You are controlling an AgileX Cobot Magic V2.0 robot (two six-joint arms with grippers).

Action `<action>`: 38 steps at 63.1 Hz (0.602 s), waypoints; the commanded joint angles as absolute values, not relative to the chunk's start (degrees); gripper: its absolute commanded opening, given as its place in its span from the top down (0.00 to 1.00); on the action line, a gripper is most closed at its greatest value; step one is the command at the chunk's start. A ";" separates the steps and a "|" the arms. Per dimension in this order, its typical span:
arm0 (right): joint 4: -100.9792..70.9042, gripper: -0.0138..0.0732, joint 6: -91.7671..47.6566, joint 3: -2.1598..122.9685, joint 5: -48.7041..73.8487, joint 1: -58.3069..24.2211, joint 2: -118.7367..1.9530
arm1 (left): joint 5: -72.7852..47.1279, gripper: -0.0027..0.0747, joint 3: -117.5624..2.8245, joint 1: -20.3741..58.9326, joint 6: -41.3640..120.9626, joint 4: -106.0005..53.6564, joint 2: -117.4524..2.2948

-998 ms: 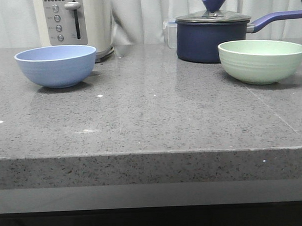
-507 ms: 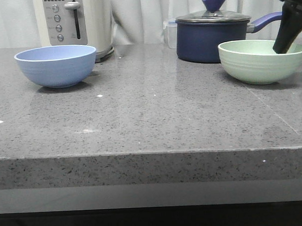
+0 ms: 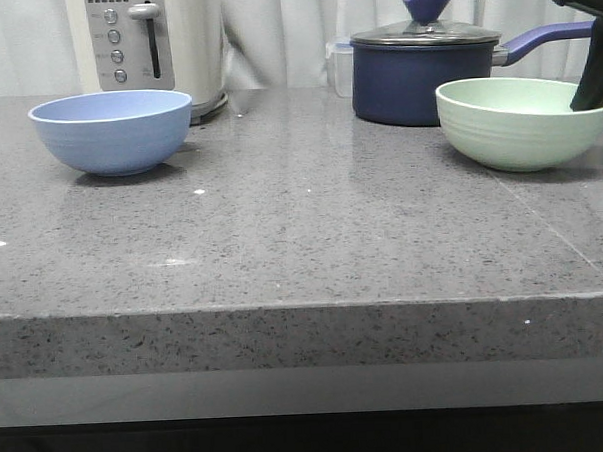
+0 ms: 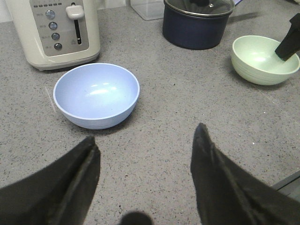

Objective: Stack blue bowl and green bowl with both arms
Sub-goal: 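Lower the right gripper into the pale green bowl and grip its rim, then drag the green bowl with the right gripper toward the blue bowl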

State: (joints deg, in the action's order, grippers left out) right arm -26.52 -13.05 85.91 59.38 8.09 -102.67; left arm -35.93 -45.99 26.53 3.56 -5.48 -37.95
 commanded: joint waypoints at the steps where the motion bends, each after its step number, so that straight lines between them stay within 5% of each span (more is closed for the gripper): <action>1: -28.36 0.83 -13.83 87.83 58.25 8.46 -99.94 | -31.71 0.43 -47.91 27.00 3.66 -6.08 -38.28; 22: -27.23 0.90 -15.05 89.47 60.18 6.78 -97.55 | -31.71 0.43 -47.91 27.00 3.66 -6.08 -38.28; 38: -17.99 0.90 -11.33 94.17 60.32 -5.48 -97.04 | -31.71 0.43 -47.91 27.00 3.66 -6.08 -38.28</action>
State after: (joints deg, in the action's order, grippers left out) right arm -19.50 -12.93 91.56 61.91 -1.95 -99.77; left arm -35.93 -45.99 26.53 3.56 -5.48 -37.95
